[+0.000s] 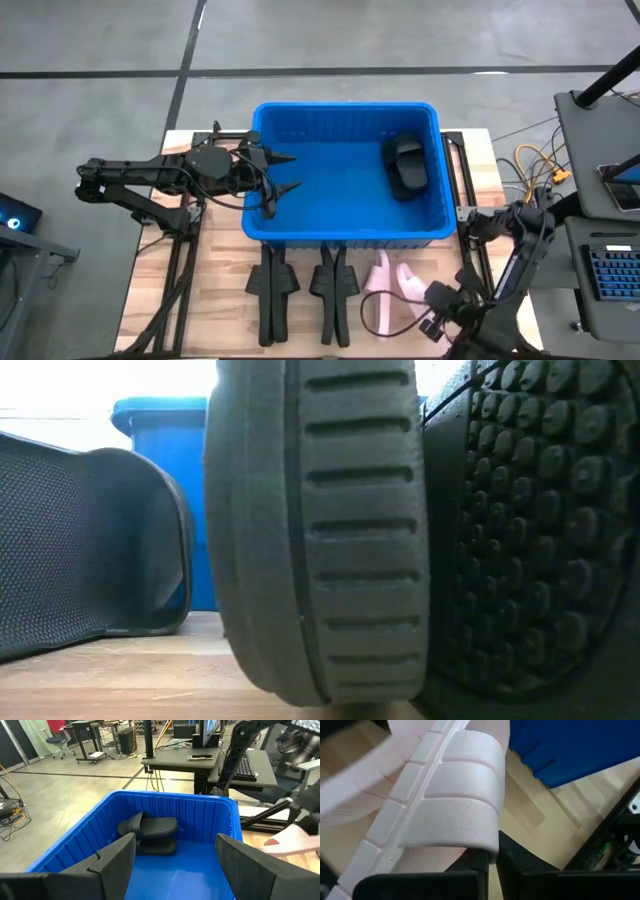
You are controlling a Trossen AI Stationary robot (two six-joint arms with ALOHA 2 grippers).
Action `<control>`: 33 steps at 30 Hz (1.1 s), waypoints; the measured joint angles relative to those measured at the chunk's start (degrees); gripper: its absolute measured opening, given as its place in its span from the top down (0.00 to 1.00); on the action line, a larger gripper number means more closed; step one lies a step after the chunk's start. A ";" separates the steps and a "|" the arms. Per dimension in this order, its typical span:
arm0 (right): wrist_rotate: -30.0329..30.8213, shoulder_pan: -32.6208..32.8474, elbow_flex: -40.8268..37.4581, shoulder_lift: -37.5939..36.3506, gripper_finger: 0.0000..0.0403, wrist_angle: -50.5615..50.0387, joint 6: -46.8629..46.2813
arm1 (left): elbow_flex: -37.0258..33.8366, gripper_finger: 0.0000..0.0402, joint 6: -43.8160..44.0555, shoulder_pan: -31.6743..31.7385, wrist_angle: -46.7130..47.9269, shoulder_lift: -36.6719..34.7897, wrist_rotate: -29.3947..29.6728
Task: Pick and place slides into bin
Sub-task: Put the pink slide into the blue bin
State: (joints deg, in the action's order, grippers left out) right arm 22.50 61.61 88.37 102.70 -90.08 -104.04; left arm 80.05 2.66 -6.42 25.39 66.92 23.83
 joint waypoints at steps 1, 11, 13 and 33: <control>0.16 0.02 0.05 -1.25 0.97 0.01 -0.53 | 0.00 0.36 0.00 0.01 0.01 0.00 -0.02; 22.05 -0.01 0.13 -14.44 0.97 0.72 -0.43 | 0.00 0.36 -0.02 0.01 0.13 -0.13 0.00; 28.99 -0.11 0.35 -16.76 0.97 0.69 -0.49 | 0.00 0.36 -0.03 0.00 0.47 -0.28 -0.02; 40.36 -21.23 25.42 -24.66 0.97 13.05 48.40 | 0.00 0.36 0.02 0.00 0.51 -4.48 0.00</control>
State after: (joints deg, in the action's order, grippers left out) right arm 62.86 40.38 113.79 78.04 -77.02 -55.64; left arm 80.05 2.68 -6.42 25.90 62.43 23.83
